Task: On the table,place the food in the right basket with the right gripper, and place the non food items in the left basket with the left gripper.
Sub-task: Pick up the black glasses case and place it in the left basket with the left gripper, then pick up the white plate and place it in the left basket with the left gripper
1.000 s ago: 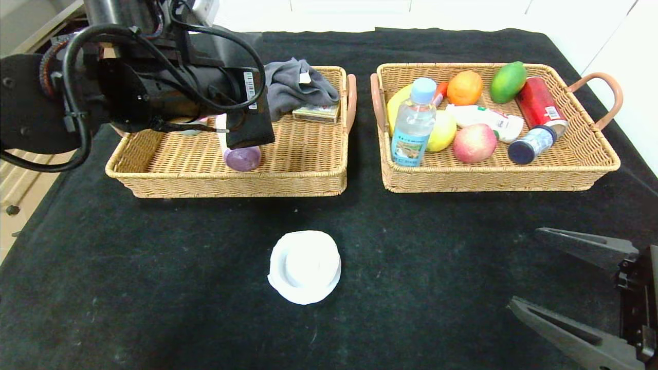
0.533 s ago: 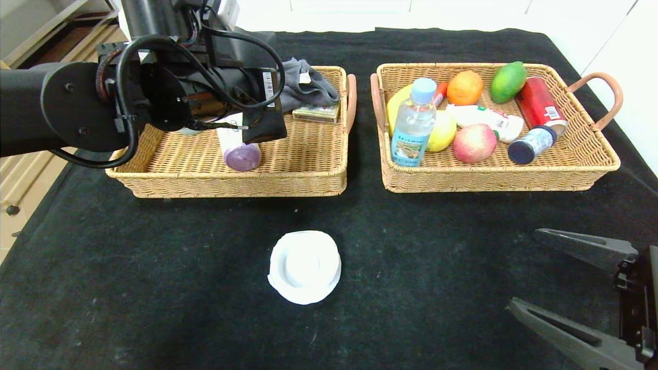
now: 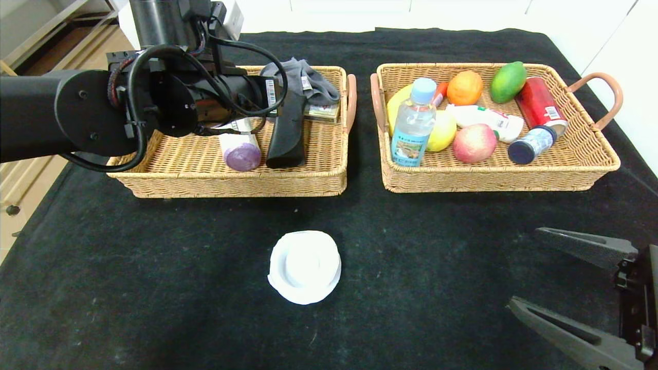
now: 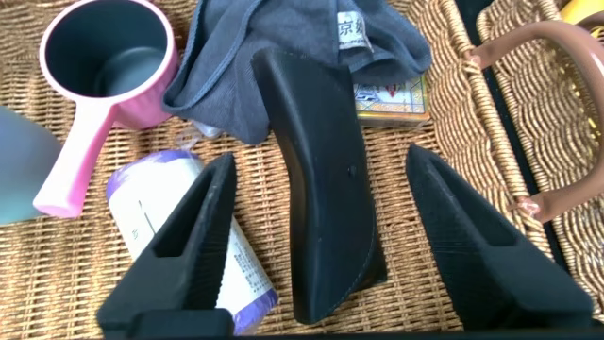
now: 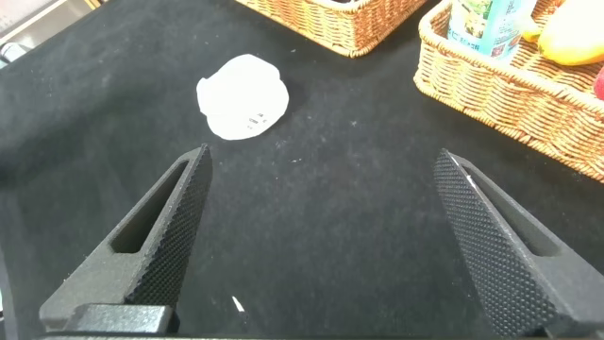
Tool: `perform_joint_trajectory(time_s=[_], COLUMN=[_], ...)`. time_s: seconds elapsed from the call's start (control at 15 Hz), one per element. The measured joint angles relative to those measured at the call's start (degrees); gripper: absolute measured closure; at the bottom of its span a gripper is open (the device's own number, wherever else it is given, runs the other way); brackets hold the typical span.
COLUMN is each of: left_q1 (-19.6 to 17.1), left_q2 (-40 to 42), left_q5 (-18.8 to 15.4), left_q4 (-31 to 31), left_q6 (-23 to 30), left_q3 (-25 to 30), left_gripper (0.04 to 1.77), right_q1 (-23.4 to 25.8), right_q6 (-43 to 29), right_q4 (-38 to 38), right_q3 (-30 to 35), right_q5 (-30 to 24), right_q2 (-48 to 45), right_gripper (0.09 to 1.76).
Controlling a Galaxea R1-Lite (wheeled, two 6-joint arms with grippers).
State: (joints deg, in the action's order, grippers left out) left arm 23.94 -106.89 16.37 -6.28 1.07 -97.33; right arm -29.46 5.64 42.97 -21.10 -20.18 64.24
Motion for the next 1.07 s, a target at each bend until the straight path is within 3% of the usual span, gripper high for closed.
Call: perform_joint_trajectory(time_s=[0.53,0.8,1.07], left_q1=[2.3,3.9,4.6], left_q2=[7.9,12.7,14.4], left_q5=[0.9,0.9,0.8], left_q4=[8.0,19.2,28.5], left_q6=[0.2,1.0,3.9], left_q3=[8.9,13.5,14.5], left_gripper=[0.23,0.18,0.14], right_q1=[-0.2,-0.3,-0.5], right_q6=[0.1,0.2,0.2], right_q4=[0.0,0.0,0.0], right_q3=[0.2,0.1,0.2], right_q5=[-0.1,-0.1,-0.1], right_q2=[0.0,-0.1,-0.2], right_gripper=[0.14,0.14,0.14])
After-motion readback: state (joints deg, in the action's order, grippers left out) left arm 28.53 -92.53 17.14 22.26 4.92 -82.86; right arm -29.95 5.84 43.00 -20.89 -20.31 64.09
